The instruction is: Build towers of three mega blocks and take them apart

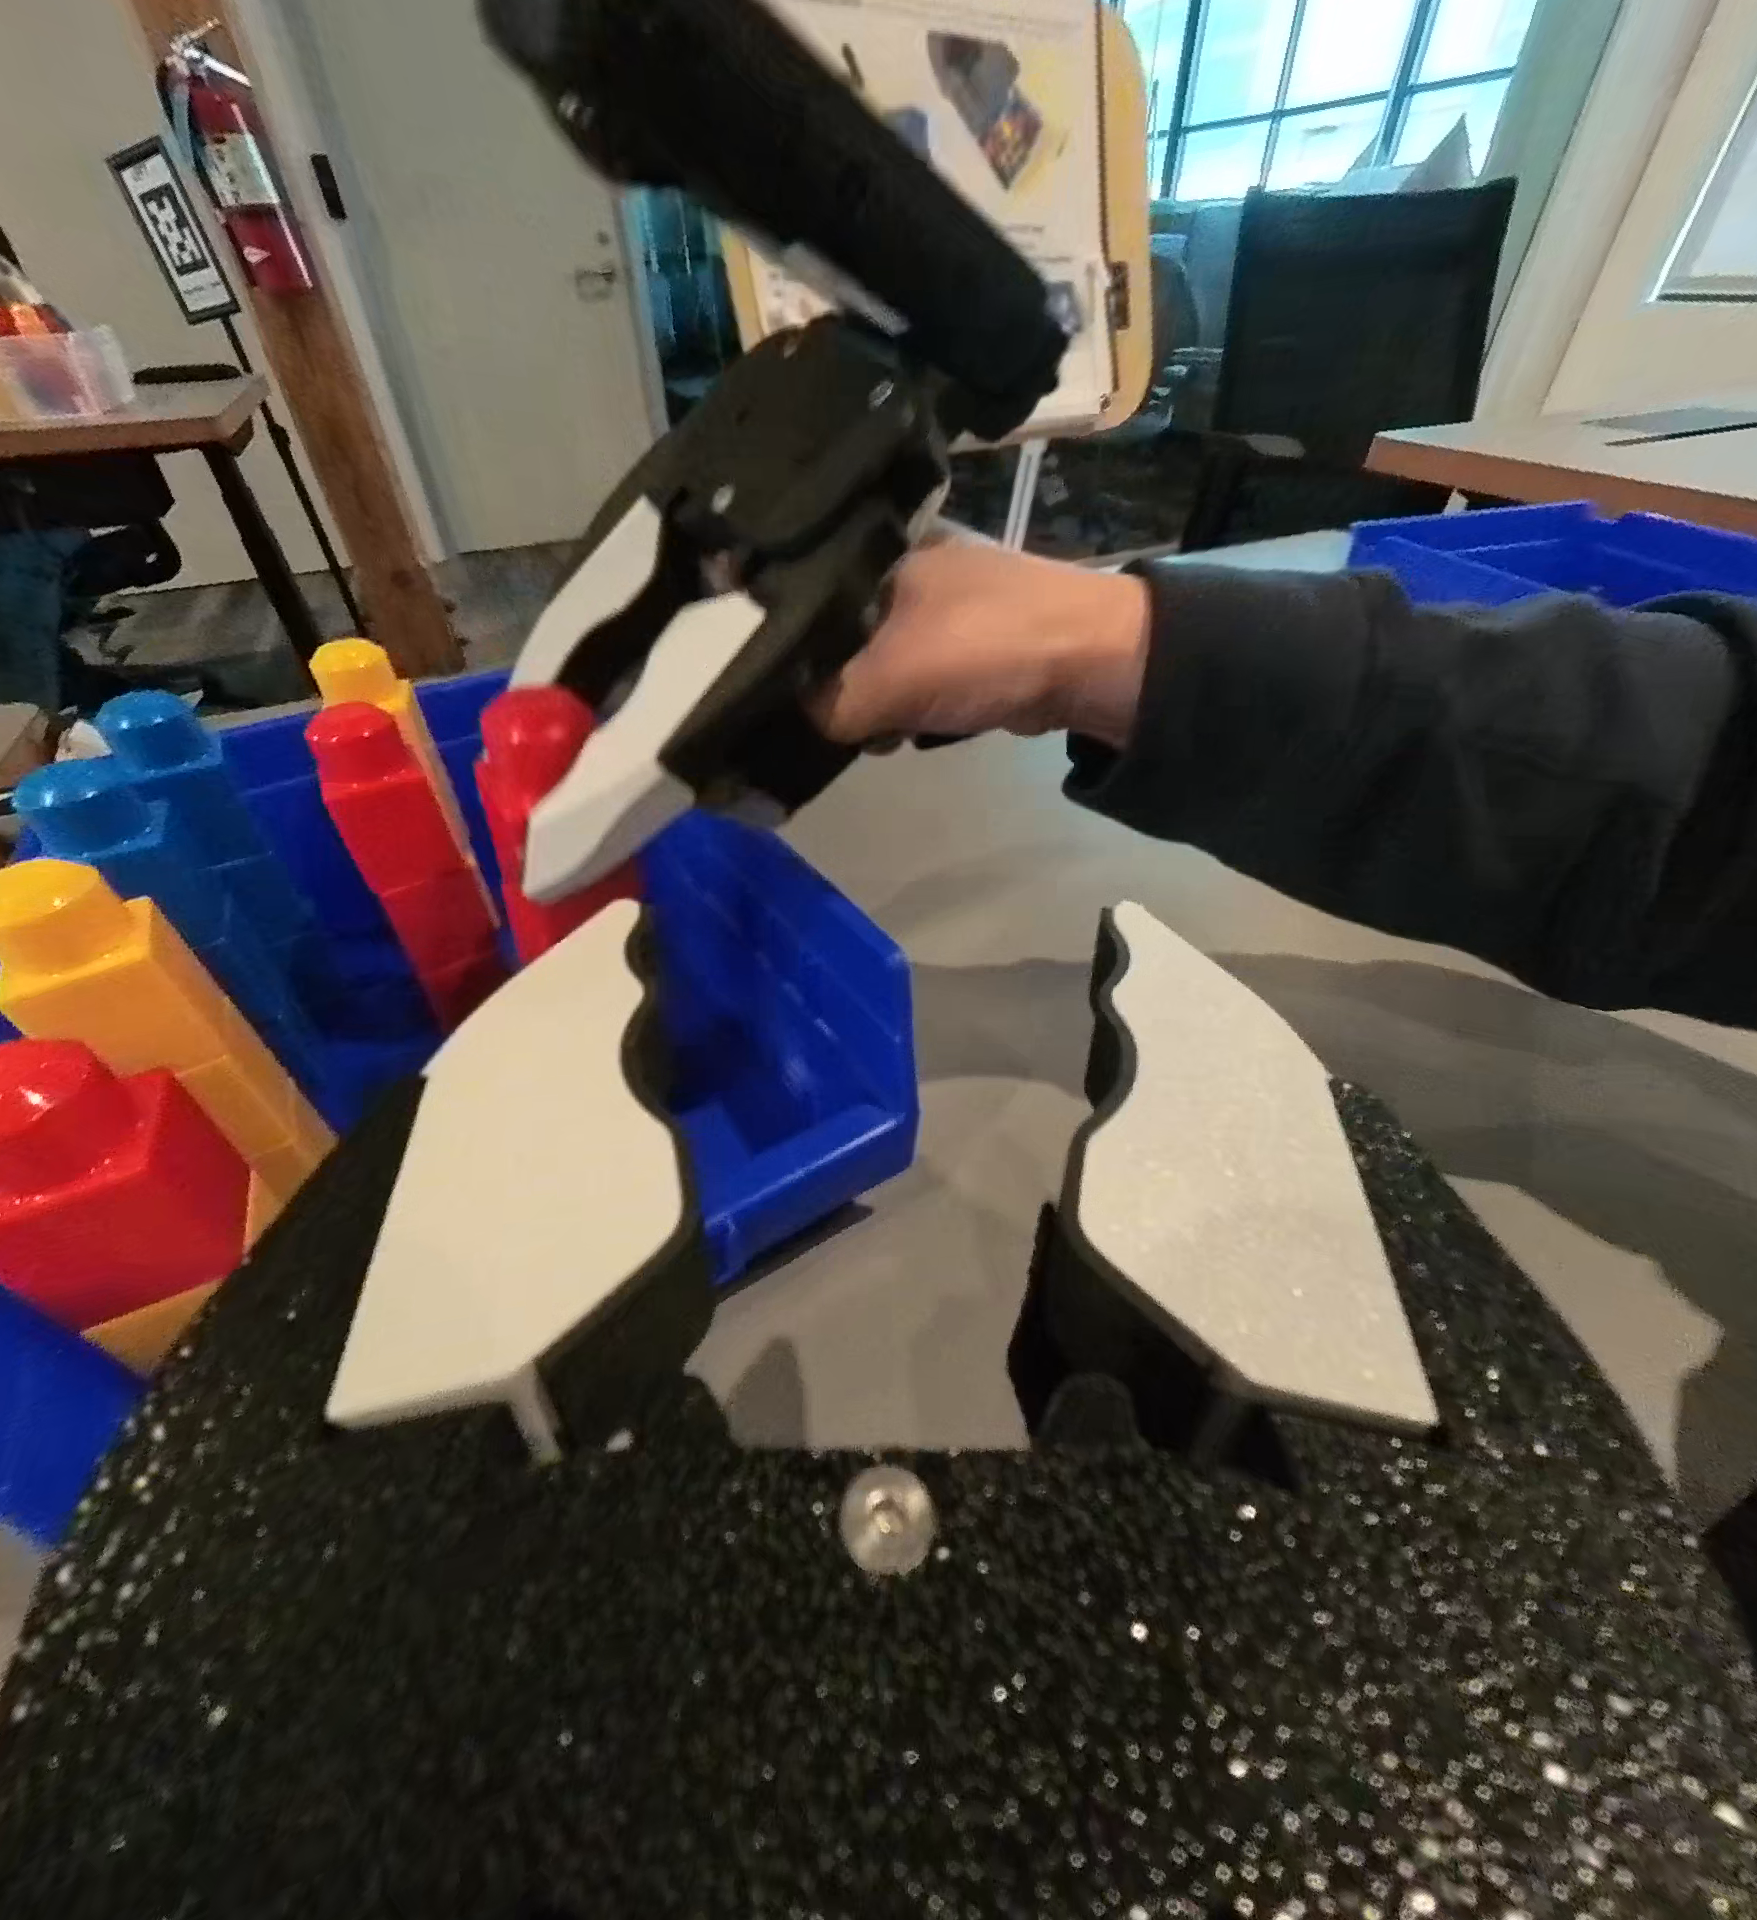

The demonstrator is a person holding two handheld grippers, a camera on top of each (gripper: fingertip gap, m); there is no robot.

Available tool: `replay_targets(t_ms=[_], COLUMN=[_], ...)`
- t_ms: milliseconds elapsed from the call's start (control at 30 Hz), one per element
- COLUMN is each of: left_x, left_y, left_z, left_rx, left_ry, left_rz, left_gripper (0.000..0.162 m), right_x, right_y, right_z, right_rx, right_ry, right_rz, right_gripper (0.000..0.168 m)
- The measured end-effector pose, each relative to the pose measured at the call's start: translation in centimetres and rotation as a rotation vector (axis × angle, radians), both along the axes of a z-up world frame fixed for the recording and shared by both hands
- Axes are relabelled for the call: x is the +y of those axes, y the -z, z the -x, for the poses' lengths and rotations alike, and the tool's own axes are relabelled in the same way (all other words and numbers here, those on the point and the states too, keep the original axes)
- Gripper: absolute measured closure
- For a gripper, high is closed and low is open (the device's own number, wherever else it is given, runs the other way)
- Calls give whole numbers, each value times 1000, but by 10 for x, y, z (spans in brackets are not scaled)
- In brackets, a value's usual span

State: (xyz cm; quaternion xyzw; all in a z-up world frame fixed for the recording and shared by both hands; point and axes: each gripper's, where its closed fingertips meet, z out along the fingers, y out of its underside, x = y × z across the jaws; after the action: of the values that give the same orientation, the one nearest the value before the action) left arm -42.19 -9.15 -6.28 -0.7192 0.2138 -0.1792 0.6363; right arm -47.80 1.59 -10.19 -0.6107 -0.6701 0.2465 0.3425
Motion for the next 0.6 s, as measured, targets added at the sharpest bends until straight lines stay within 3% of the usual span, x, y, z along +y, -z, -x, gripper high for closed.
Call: replay_targets(t_ms=[100,200,300,367,500,600], left_x=[0,-2,0,2,11,26], left_y=[1,3,8,14,19,29], left_z=[8,16,22,29,43,48], left_rx=[1,-11,-38,-41,-79,-95], left_ry=[-24,-47,-71,-98,-168,-203], left_rz=[11,21,43,68,89,159], left_gripper=[83,83,82,81,82,82], right_x=[-5,-5,-9,-11,-9,-5], right_y=[25,27,15,-13,-81,-97], right_z=[7,9,1,-20,-107,-179], right_rx=[-97,-104,-87,26,405,626], right_ry=[-61,-82,-77,-21,222,422], right_rz=[19,58,73,59,35,25], right_gripper=[131,132,114,106,109,112])
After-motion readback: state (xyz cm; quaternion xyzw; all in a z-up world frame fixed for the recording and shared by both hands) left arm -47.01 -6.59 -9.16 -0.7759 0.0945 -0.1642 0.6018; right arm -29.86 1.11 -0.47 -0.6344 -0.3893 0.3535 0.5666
